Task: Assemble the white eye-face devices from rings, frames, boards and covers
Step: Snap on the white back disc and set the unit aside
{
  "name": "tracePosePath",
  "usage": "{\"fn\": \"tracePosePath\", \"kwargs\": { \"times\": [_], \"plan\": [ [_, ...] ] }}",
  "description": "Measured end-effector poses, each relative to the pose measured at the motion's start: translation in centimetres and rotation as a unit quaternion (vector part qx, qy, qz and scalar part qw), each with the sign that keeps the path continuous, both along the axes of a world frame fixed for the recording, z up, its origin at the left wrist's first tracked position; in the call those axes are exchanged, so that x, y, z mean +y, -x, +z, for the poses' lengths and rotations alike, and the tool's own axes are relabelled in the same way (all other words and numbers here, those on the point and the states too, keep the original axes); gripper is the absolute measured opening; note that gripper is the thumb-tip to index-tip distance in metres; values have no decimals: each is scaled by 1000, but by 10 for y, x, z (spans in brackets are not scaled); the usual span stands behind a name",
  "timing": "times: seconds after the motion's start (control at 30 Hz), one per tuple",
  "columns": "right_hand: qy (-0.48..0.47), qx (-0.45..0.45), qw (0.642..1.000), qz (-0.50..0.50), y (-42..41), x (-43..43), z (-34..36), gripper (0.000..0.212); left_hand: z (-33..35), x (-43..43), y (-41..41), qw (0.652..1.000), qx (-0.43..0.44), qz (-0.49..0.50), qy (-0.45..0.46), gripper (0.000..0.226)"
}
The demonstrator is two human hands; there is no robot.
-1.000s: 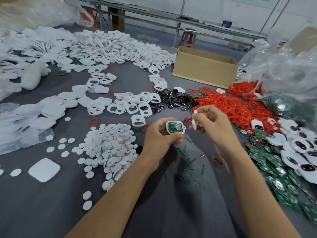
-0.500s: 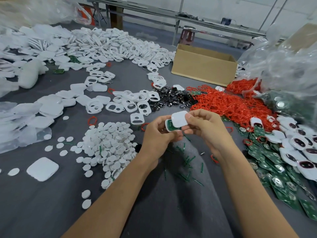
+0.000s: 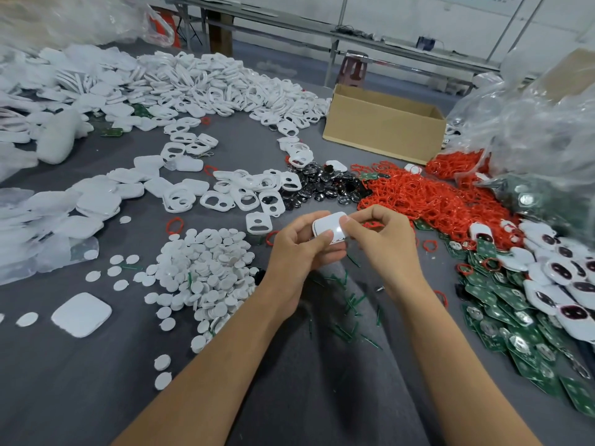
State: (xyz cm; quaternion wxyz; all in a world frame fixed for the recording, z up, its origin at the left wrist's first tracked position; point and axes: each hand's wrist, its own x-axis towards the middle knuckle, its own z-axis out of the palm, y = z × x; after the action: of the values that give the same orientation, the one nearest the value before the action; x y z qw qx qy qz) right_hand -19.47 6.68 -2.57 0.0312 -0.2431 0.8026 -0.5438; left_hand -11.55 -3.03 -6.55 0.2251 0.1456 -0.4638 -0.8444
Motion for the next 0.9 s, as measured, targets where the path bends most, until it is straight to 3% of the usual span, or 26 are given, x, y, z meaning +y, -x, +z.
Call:
{"fn": "tracePosePath", "kwargs": {
  "times": [0.37, 0.57, 0.73, 0.9],
  "plan": [
    [42, 104, 994, -1, -6, -4, 9, 6, 3, -4, 0, 983, 114, -63, -131, 47],
    [47, 95, 994, -2, -3, -3, 8, 6, 2, -3, 1, 989, 98, -42, -101, 26],
    [67, 49, 996, 7, -1, -4, 7, 10, 3, -1, 0, 994, 82, -19, -72, 24],
    [51, -8, 994, 93, 2, 2, 11, 30, 4, 3, -1, 997, 61, 24, 36, 22]
  ]
}}
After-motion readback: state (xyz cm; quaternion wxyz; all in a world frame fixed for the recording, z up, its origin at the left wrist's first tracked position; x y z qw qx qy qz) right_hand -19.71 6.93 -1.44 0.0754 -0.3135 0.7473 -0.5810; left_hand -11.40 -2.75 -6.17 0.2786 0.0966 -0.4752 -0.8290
